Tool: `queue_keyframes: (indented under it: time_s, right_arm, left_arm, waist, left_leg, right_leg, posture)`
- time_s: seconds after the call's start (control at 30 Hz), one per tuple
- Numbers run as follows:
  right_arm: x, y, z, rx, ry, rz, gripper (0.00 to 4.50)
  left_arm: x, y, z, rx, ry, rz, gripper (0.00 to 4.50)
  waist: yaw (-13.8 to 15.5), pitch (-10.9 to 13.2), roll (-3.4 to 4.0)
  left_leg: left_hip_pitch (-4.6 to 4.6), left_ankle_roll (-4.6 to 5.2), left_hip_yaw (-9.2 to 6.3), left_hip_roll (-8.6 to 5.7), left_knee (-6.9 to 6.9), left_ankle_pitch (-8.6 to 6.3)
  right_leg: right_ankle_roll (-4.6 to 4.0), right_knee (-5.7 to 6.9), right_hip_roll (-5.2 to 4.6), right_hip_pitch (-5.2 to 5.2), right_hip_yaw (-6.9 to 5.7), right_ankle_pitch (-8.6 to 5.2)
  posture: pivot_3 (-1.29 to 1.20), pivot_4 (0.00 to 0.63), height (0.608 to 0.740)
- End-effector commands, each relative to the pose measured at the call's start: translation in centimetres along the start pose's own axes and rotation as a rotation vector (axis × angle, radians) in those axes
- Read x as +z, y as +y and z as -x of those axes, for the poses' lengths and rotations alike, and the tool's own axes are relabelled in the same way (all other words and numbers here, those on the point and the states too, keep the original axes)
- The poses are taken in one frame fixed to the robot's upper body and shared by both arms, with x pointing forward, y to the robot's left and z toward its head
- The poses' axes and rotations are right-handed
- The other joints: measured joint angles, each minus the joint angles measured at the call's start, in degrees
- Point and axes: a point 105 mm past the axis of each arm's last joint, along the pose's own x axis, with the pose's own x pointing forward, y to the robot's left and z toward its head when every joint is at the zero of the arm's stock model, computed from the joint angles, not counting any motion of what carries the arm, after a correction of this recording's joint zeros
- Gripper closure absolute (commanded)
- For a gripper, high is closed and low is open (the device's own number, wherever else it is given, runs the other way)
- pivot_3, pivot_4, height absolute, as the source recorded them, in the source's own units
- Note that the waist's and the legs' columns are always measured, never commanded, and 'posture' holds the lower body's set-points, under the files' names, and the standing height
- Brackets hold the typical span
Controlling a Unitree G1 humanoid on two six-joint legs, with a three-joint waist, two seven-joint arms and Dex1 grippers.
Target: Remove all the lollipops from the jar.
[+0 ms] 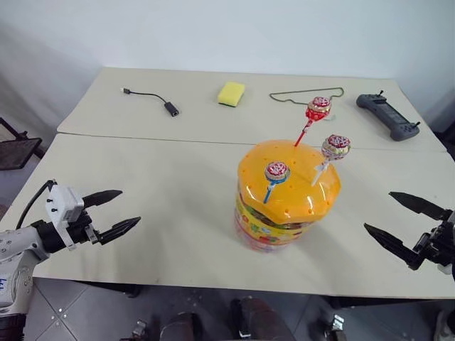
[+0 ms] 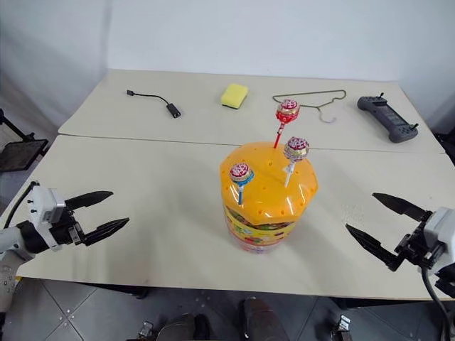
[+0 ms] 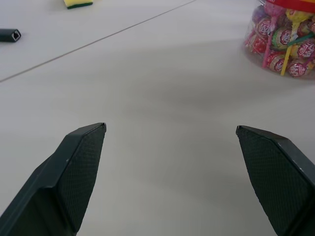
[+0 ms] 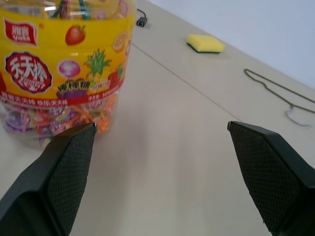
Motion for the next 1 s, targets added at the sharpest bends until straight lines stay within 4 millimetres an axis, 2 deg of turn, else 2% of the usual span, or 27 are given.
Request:
queue_keyframes:
  time_s: [0.03, 0.1, 0.2, 0.33, 0.4, 0.53, 0.6, 0.67, 0.7, 0.83, 1.0]
  right_arm:
    - [1.1, -0.3, 0.1, -0.003, -0.051, 0.047, 0.05]
    - [1.5, -0.3, 0.0, -0.012, -0.094, 0.031, 0.05]
    - [3.5, 0.1, 1.0, -0.037, -0.242, -0.002, 0.05]
    - [6.7, 1.8, 2.1, -0.065, -0.39, -0.058, 0.05]
    - [7.3, 2.3, 2.1, -0.067, -0.407, -0.078, 0.05]
    - [11.1, 5.0, 2.7, -0.078, -0.55, -0.099, 0.05]
    - [11.6, 6.7, 2.6, -0.05, -0.552, -0.099, 0.05]
    - [11.7, 9.0, 2.5, 0.014, -0.529, -0.108, 0.05]
    - [11.7, 9.5, 2.5, 0.009, -0.522, -0.109, 0.05]
    - [11.1, 9.2, 3.2, -0.044, -0.48, -0.078, 0.05]
    - [10.4, 9.0, 4.1, -0.06, -0.433, -0.06, 0.05]
  left_arm:
    - [2.0, -0.7, -0.9, -0.067, -0.08, 0.007, 0.0]
    - [3.0, -0.8, -1.4, -0.092, -0.132, 0.051, 0.0]
    - [6.0, -2.3, -1.8, -0.236, -0.224, 0.168, 0.0]
    - [9.7, -3.4, -2.7, -0.436, -0.297, 0.266, 0.0]
    - [10.4, -3.4, -2.9, -0.473, -0.308, 0.282, 0.0]
    - [15.2, -4.8, -6.0, -0.73, -0.363, 0.261, 0.0]
    - [16.7, -5.9, -7.2, -0.847, -0.367, 0.208, 0.0]
    - [17.4, -8.4, -8.7, -1.001, -0.321, 0.054, 0.0]
    - [17.4, -9.1, -9.3, -1.04, -0.312, -0.009, 0.0]
    - [18.3, -10.0, -11.4, -1.062, -0.368, -0.146, 0.0]
    - [19.3, -11.2, -13.2, -1.064, -0.422, -0.209, 0.0]
  waist:
    - [0.0, 0.0, 0.0]
    - [0.1, 0.0, 0.0]
    - [0.2, 0.0, -0.02]
    - [0.5, 0.0, 0.04]
    - [0.4, 0.1, 0.06]
    - [0.6, 0.1, -0.02]
    - [0.9, 0.1, -0.01]
    - [1.3, 0.1, 0.03]
    - [1.5, 0.1, 0.07]
    - [1.1, 0.1, 0.09]
    - [1.8, 0.1, 0.09]
  left_leg:
    - [0.0, 0.0, -0.02, 0.0, 0.0, 0.0]
    - [-0.02, 0.02, -0.07, -0.02, 0.01, 0.02]
    - [-0.03, -0.03, -0.2, -0.02, 0.02, 0.06]
    - [-0.07, -0.18, -0.4, -0.05, 0.02, 0.1]
    - [-0.04, -0.22, -0.47, -0.06, 0.02, 0.1]
    - [0.08, -0.21, -0.67, -0.12, 0.12, 0.12]
    - [0.09, -0.22, -0.85, -0.18, 0.17, 0.15]
    - [0.18, -0.23, -0.88, -0.2, 0.15, 0.13]
    - [0.17, -0.24, -0.88, -0.21, 0.14, 0.12]
    - [0.13, -0.22, -0.71, -0.2, 0.17, 0.04]
    - [0.13, -0.21, -0.87, -0.21, 0.21, 0.04]
  right_leg:
    - [0.0, 0.0, -0.01, 0.0, -0.02, 0.0]
    - [0.0, 0.01, -0.03, 0.01, -0.06, 0.0]
    - [0.01, 0.02, -0.03, 0.08, -0.15, 0.01]
    - [0.08, 0.15, -0.02, 0.08, -0.24, -0.12]
    - [0.11, 0.17, -0.02, 0.15, -0.27, -0.17]
    - [0.21, 0.14, -0.02, 0.43, -0.35, -0.23]
    - [0.22, 0.06, -0.03, 0.61, -0.48, -0.23]
    - [0.26, -0.01, -0.06, 0.74, -0.51, -0.26]
    - [0.28, -0.02, -0.06, 0.75, -0.51, -0.26]
    - [0.31, -0.01, -0.13, 0.74, -0.48, -0.3]
    - [0.23, 0.01, -0.11, 0.69, -0.49, -0.35]
  posture:
    - [0.0, 0.15, 0.74]
    - [0.0, 0.15, 0.74]
    - [0.0, 0.15, 0.74]
    - [0.0, 0.15, 0.74]
    - [0.0, 0.15, 0.74]
    - [0.0, 0.15, 0.74]
    - [0.0, 0.15, 0.74]
    - [0.0, 0.15, 0.74]
    - [0.0, 0.15, 0.74]
    - [0.0, 0.15, 0.74]
    - [0.0, 0.15, 0.74]
